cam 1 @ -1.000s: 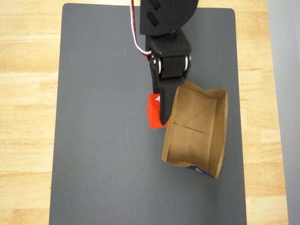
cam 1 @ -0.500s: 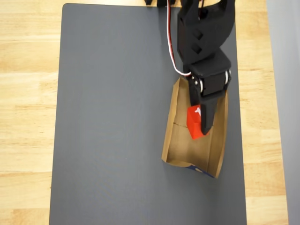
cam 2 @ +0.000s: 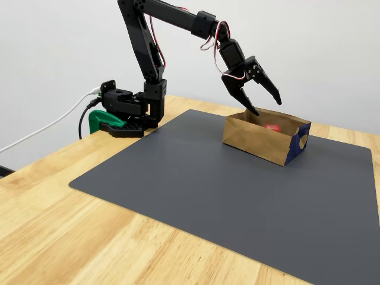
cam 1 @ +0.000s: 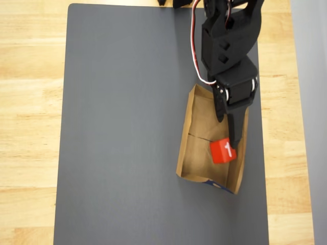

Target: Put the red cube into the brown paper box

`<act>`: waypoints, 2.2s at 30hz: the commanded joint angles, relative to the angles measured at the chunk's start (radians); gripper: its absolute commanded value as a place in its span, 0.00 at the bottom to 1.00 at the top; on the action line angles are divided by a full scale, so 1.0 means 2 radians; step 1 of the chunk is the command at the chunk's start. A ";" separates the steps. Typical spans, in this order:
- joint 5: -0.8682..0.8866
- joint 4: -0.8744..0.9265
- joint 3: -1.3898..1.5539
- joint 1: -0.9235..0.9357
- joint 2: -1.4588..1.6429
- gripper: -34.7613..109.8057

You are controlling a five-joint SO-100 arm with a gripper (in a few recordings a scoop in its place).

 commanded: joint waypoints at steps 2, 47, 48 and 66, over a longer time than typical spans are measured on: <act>-0.013 0.010 0.004 -0.002 0.021 0.43; -0.094 0.163 0.298 0.192 0.610 0.24; -0.092 0.168 0.301 0.189 0.614 0.24; -0.062 0.206 0.304 0.175 0.623 0.24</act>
